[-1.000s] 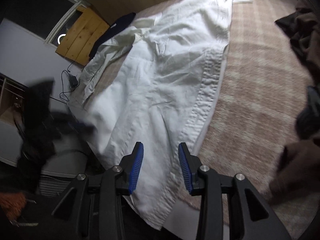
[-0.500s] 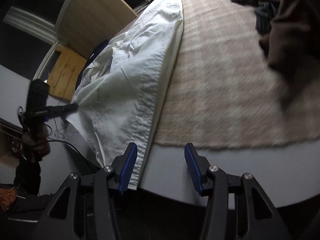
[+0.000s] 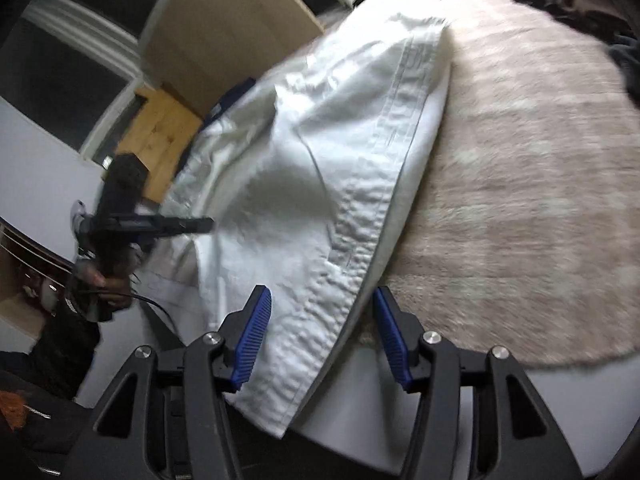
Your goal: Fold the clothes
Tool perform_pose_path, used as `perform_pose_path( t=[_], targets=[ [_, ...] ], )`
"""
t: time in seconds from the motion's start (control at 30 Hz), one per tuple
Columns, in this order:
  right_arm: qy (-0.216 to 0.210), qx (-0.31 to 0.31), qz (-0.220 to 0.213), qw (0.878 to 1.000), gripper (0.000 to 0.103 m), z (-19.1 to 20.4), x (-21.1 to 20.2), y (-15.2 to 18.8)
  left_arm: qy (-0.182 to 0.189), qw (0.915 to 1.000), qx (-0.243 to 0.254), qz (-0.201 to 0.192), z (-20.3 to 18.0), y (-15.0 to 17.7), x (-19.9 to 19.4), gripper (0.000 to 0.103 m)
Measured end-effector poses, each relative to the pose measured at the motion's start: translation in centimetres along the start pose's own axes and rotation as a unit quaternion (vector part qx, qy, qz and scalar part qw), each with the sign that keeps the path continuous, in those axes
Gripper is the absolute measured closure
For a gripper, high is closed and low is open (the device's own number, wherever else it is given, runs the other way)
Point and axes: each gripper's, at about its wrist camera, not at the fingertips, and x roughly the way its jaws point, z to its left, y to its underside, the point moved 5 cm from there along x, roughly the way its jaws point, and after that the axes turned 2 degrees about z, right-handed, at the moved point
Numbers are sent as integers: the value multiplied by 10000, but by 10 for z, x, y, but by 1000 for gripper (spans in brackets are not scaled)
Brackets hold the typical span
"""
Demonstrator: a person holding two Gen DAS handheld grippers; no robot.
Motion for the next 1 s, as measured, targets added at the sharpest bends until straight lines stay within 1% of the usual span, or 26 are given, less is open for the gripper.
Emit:
perform_pose_path(
  t=[0.07, 0.13, 0.17, 0.2, 0.23, 0.27, 0.33, 0.37, 0.43, 0.53, 0.57, 0.63, 0.67, 0.73, 0.77, 0.8, 0.83, 0.87, 0.9, 0.93, 0.97, 1.0],
  targets=[
    [-132, -51, -101, 9998, 47, 3, 2, -2, 43, 10000, 58, 52, 1, 2, 3, 98],
    [-360, -113, -120, 9992, 47, 8, 7, -2, 69, 9998, 130, 107, 1, 4, 7, 99],
    [-486, -127, -105, 9987, 54, 10, 9, -2, 85, 9997, 177, 130, -1, 5, 8, 99],
    [-619, -96, -64, 9980, 68, 11, 10, -3, 104, 9996, 230, 150, -3, 6, 8, 101],
    [-720, -27, -5, 9974, 85, 11, 11, -4, 122, 9994, 282, 170, -5, 7, 9, 103],
    [-790, 61, 49, 9968, 91, 9, 10, -6, 232, 9991, 310, 180, -10, 9, 7, 103],
    [-1020, 271, 162, 9943, 96, 8, -1, -13, 517, 9977, 411, 154, -27, 15, -2, 101],
    [-1116, 332, 198, 9930, 96, 7, -13, -17, 655, 9967, 469, 137, -36, 17, -7, 101],
    [-1075, 213, 318, 9935, 96, 11, -44, -28, 962, 9934, 615, 92, -58, 26, -18, 102],
    [-569, 68, 676, 9961, 96, 9, -86, -43, 1341, 9856, 1028, 91, -99, 43, -30, 101],
    [-371, 30, 771, 9963, 96, 6, -96, -47, 1411, 9832, 1154, 128, -110, 49, -29, 101],
    [67, 28, 1002, 9949, 96, -10, -93, -45, 1516, 9794, 1308, 254, -123, 61, -19, 101],
    [289, 36, 1127, 9932, 96, -18, -90, -43, 1475, 9797, 1306, 380, -122, 67, -7, 101],
    [744, 83, 1397, 9874, 95, -36, -72, -34, 1243, 9821, 1246, 665, -115, 77, 22, 103],
    [972, 110, 1534, 9833, 91, -46, -61, -29, 1242, 9820, 1126, 865, -110, 82, 36, 103],
    [1104, 205, 1655, 9798, 88, -53, -55, -26, 1222, 9818, 1052, 999, -105, 87, 46, 103],
    [1170, 346, 1765, 9767, 84, -58, -52, -23, 1170, 9825, 1024, 1026, -103, 89, 47, 102],
    [1196, 456, 1814, 9750, 78, -61, -53, -21, 1116, 9834, 1001, 1020, -100, 91, 45, 102],
    [1197, 485, 1762, 9759, 75, -61, -60, -21, 1062, 9843, 978, 1013, -98, 93, 43, 101],
    [1189, 454, 1609, 9787, 71, -59, -71, -21, 1052, 9849, 968, 976, -96, 94, 38, 96],
    [1174, 411, 1417, 9821, 62, -56, -83, -22, 983, 9859, 1024, 884, -97, 94, 31, 93],
    [1105, 414, 1258, 9850, 57, -53, -94, -22, 867, 9870, 1114, 769, -99, 93, 24, 87]
  ],
)
